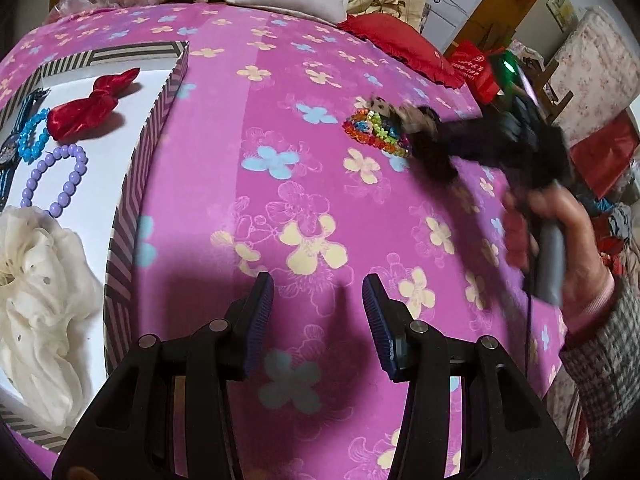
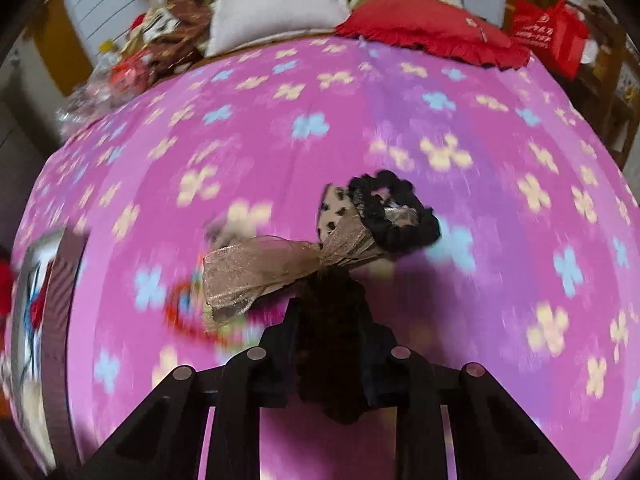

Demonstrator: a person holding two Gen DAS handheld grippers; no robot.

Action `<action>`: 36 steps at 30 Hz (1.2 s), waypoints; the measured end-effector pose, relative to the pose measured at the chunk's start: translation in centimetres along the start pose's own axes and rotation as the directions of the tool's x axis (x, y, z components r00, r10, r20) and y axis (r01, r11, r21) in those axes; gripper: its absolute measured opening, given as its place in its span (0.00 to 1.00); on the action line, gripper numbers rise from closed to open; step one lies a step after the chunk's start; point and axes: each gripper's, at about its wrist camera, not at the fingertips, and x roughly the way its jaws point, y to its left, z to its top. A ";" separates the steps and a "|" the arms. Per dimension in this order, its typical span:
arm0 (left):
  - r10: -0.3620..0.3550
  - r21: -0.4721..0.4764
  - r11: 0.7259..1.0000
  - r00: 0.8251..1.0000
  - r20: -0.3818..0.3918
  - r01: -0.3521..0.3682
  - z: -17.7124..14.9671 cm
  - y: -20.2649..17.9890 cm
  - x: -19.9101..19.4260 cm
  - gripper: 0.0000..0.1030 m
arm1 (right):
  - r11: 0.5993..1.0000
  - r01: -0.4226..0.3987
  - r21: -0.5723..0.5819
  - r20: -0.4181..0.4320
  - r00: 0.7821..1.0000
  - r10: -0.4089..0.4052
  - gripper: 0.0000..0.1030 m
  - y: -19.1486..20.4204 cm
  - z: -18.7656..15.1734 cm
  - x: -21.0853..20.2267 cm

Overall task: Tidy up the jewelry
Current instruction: 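Grasp the brown scrunchie with the right gripper, then set the brown scrunchie down on the tablecloth with the right gripper, then grasp the orange bead bracelet with the right gripper and set it down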

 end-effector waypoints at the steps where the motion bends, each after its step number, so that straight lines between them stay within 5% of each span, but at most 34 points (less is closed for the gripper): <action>1: 0.001 0.002 1.000 1.000 0.002 -0.001 0.0 0.0 -0.1 0.44 | 1.000 -0.013 -0.008 -0.013 1.000 0.013 0.23 -0.4 -1.5 -0.8; 6: 0.001 -0.002 1.000 1.000 0.009 -0.001 -0.1 -0.2 -0.4 0.44 | 1.000 0.000 0.012 -0.037 0.999 0.000 0.27 -2.9 -6.7 -3.6; 10: 0.003 -0.006 1.000 1.000 0.013 -0.003 -0.2 -0.2 -0.6 0.44 | 0.980 0.199 -0.013 0.035 0.979 -0.199 0.37 -4.2 -7.4 -5.4; 12: 0.003 -0.004 1.000 1.000 0.016 -0.003 -0.3 -0.2 -0.7 0.44 | 0.985 0.169 -0.034 0.083 0.983 -0.166 0.38 -3.5 -7.1 -7.1; 14: 0.004 -0.002 1.000 1.000 0.020 -0.004 -0.3 -0.2 -0.8 0.44 | 0.988 0.137 -0.067 0.144 0.982 -0.126 0.49 -2.1 -6.8 -8.8; 18: -0.002 -0.015 1.000 1.000 0.006 0.002 -0.2 0.1 -0.4 0.44 | 0.989 0.058 -0.139 0.208 0.978 -0.028 0.49 1.7 -5.2 -9.4; 21: 0.002 -0.020 1.000 1.000 0.001 -0.002 -0.2 0.3 -0.2 0.44 | 0.985 0.000 -0.175 0.134 0.991 0.024 0.33 4.6 -2.7 -6.0; 27: 0.001 -0.021 1.000 1.000 -0.006 -0.001 -0.2 0.3 0.0 0.44 | 0.993 0.039 -0.111 0.031 0.999 -0.036 0.32 6.3 1.4 1.1; 30: -0.006 -0.026 1.000 1.000 -0.016 0.005 0.0 0.5 0.2 0.44 | 0.995 0.027 -0.097 0.010 1.000 -0.026 0.32 6.3 1.2 2.1; 33: -0.009 -0.040 0.999 1.000 -0.015 0.009 0.2 0.8 0.2 0.44 | 0.989 -0.019 -0.145 -0.023 1.000 0.016 0.17 7.0 -0.4 1.4; 36: -0.004 -0.051 0.999 1.000 -0.006 0.004 0.4 1.1 -0.1 0.44 | 0.971 -0.143 -0.194 -0.089 0.988 0.128 0.12 7.9 -3.5 -0.1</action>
